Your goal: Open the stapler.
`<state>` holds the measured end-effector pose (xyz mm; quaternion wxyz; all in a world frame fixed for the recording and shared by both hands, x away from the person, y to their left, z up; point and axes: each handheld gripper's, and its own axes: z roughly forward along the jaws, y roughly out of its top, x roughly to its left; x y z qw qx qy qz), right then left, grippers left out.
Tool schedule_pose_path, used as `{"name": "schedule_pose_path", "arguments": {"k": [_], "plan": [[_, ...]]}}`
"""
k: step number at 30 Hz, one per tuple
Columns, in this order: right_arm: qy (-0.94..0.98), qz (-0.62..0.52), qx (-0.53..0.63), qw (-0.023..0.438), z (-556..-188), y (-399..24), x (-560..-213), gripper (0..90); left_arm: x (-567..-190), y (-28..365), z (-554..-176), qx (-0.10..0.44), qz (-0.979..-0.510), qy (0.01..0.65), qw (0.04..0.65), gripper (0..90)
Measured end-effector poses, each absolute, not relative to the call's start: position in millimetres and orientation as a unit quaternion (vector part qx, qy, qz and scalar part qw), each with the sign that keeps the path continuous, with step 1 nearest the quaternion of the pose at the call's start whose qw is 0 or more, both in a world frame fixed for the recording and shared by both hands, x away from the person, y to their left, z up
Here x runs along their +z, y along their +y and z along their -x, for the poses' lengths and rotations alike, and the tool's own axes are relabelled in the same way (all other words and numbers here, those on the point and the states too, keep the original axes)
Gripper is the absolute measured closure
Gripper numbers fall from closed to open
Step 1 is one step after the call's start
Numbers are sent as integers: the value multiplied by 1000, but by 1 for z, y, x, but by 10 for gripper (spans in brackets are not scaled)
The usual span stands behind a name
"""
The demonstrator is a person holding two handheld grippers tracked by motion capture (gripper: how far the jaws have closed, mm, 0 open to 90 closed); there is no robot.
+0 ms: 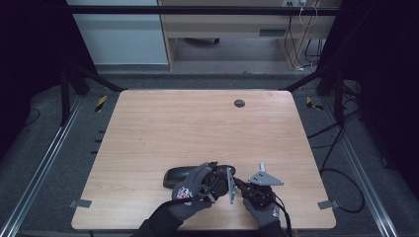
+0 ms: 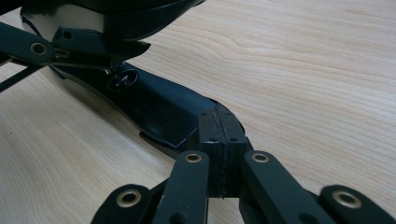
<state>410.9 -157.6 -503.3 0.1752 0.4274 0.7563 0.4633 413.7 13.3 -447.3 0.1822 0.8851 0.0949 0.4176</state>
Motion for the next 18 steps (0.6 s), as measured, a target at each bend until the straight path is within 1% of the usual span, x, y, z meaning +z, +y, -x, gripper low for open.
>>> {"name": "schedule_pose_path", "arguments": {"k": [18], "plan": [[759, -427, 463, 163, -415, -148, -508, 900, -450, 7, -417, 422, -885, 91, 172, 492]]}}
